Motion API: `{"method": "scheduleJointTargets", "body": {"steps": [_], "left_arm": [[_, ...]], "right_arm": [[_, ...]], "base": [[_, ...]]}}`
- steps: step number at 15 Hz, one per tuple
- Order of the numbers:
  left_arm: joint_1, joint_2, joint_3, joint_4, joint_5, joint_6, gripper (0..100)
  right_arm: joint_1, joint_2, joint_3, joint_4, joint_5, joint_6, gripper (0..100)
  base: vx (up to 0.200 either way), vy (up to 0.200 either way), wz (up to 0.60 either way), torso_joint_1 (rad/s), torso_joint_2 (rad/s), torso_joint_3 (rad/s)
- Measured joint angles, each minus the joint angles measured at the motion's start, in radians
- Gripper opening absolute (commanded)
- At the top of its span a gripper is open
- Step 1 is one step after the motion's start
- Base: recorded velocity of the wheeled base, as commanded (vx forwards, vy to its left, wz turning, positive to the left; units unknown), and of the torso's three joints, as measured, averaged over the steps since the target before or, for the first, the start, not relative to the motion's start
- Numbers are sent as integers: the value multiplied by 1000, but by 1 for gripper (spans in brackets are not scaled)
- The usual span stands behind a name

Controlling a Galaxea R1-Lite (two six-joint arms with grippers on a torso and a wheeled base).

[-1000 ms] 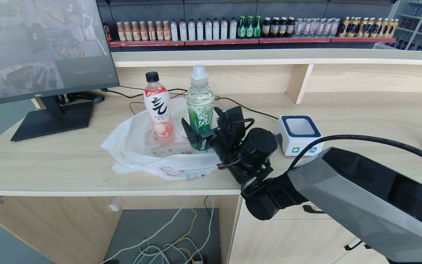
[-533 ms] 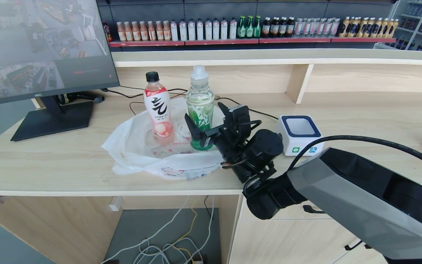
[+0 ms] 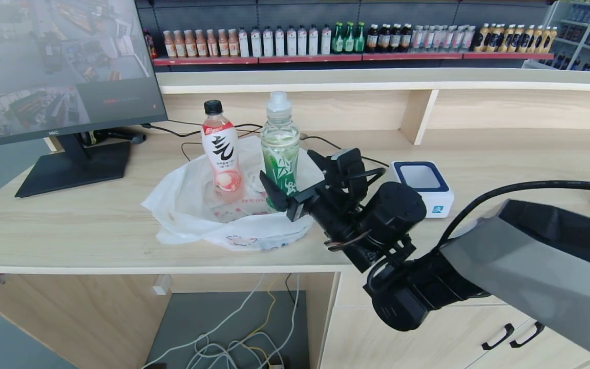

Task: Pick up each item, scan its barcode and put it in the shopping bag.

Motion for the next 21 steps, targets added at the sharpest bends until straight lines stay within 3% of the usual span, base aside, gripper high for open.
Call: {"method": "scheduleJointTargets", "body": {"steps": [5, 11, 14, 17, 21], "left_arm": [[0, 0, 0, 0, 0, 1, 100], [0, 0, 0, 0, 0, 1, 100], [0, 0, 0, 0, 0, -1, 100], [0, 0, 0, 0, 0, -3, 100], [0, 0, 0, 0, 0, -6, 100]], "right_arm": [[15, -273, 415, -23, 14, -2, 100], [33, -542, 750, -29, 19, 73, 100], [33, -637, 839, -29, 18, 100, 100], [13, -669, 856, -29, 17, 98, 100], [1, -666, 867, -28, 17, 96, 100]], "base": [[0, 0, 0, 0, 0, 0], [0, 0, 0, 0, 0, 0], [0, 0, 0, 0, 0, 0], [-200, 0, 0, 2, -1, 1], [0, 0, 0, 0, 0, 0]]}}
